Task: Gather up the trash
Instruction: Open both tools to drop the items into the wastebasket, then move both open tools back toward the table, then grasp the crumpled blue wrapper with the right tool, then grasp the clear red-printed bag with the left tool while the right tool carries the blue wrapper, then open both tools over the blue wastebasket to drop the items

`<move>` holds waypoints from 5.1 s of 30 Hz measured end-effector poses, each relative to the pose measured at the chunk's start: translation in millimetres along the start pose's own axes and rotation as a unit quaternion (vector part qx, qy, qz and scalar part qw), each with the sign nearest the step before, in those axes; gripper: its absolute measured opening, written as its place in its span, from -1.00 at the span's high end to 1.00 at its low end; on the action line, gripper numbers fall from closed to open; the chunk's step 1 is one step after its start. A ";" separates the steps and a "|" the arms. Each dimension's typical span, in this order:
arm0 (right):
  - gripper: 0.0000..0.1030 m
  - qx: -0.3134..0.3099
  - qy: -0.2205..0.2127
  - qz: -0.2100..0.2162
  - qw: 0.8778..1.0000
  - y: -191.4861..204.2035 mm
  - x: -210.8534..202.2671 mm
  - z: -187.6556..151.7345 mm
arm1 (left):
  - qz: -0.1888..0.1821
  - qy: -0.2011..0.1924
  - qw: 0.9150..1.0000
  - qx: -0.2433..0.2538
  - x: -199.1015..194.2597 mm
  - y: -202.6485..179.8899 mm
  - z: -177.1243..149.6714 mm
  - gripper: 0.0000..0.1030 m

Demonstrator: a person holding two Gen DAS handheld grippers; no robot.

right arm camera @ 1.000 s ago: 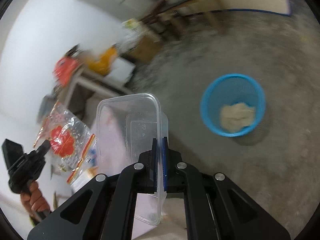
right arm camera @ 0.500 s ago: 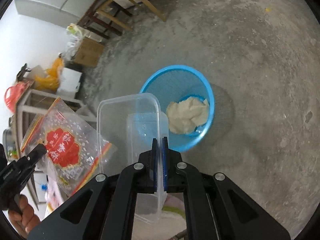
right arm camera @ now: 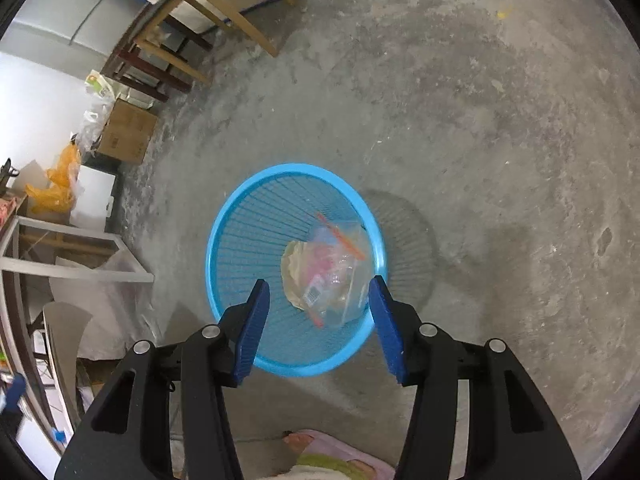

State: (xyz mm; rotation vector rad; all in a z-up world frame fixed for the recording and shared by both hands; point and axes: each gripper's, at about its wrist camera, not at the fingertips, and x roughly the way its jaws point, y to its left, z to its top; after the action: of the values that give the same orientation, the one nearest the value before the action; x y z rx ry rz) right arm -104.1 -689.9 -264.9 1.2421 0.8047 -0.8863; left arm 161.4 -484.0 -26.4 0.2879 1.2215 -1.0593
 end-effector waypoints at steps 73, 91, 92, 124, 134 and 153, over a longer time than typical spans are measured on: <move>0.87 -0.462 0.195 0.149 0.852 477.1 -28.0 -298.4 | 0.123 -0.248 0.958 -0.075 -270.7 184.2 -306.6 -0.01; 0.89 -0.360 0.139 0.286 0.877 412.6 -115.3 -210.6 | 0.111 -0.199 0.972 -0.053 -235.7 183.4 -221.7 -0.01; 0.89 -0.355 0.133 0.286 0.880 405.7 -119.3 -204.8 | 0.099 -0.190 0.975 -0.051 -229.6 183.3 -210.9 -0.10; 0.89 -0.251 0.113 0.280 0.920 267.5 -125.6 -139.6 | 0.168 -0.038 0.983 -0.068 -86.3 217.8 -96.5 0.74; 0.89 -0.226 0.112 0.296 0.921 254.2 -129.7 -132.8 | 0.141 -0.132 0.978 -0.078 -159.1 207.0 -102.0 0.81; 0.89 -0.043 -0.009 0.156 0.987 66.4 -138.8 -59.8 | -0.089 -0.009 0.994 0.065 -82.1 4.9 -36.7 0.81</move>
State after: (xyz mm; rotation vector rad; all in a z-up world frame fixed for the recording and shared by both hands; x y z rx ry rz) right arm -108.4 -607.7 -121.8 1.2406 0.6057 -0.6021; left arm 145.6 -414.8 29.1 0.2735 1.1801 -1.2966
